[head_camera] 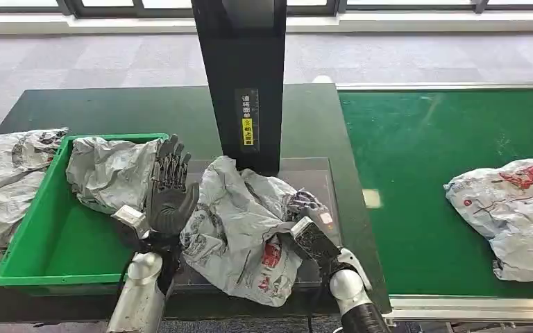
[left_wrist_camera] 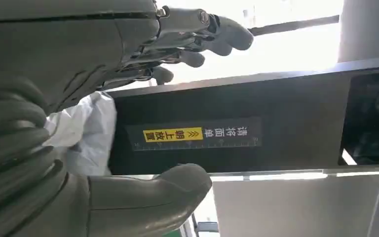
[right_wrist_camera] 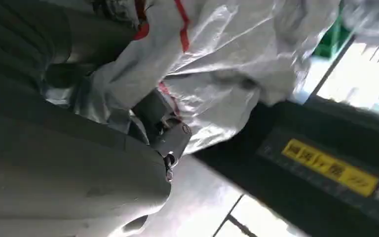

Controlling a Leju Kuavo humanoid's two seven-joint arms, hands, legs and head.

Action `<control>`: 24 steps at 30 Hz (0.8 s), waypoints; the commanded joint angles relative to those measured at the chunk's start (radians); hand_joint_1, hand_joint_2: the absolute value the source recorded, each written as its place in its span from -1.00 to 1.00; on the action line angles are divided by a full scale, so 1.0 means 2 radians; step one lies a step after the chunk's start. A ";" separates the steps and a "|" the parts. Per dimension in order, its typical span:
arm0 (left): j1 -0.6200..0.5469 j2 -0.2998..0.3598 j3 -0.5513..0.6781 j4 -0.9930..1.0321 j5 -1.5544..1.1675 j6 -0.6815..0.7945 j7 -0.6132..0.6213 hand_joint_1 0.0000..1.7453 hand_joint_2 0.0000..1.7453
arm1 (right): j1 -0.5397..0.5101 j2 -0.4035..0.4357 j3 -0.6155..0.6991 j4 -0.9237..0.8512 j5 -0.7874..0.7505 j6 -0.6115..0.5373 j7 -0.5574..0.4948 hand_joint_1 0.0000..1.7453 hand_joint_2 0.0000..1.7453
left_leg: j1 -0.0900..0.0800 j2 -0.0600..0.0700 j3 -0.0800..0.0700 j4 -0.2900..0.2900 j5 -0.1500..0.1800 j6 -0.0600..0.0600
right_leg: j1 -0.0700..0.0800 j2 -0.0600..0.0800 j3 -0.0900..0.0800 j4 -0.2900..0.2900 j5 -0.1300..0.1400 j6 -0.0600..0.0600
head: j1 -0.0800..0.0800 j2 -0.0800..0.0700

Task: Moved the parcel from conveyor to table for the left to box.

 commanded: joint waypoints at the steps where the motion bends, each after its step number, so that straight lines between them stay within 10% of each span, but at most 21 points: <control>1: 0.013 0.004 -0.041 0.018 -0.032 0.060 -0.011 -1.00 1.00 | -0.013 0.005 -0.095 0.056 0.009 -0.129 -0.004 -1.00 -1.00 | 0.000 0.002 0.002 -0.001 0.000 0.001 | 0.000 -0.002 0.002 -0.001 0.000 -0.001 | 0.000 0.000; 24: -0.067 -0.005 -0.220 0.236 -0.510 0.234 0.139 -1.00 1.00 | 0.065 -0.038 0.009 -0.188 -0.167 -0.270 -0.033 -1.00 -1.00 | -0.001 0.001 0.000 0.000 0.000 0.001 | 0.000 -0.002 0.000 -0.001 0.000 -0.001 | 0.000 0.000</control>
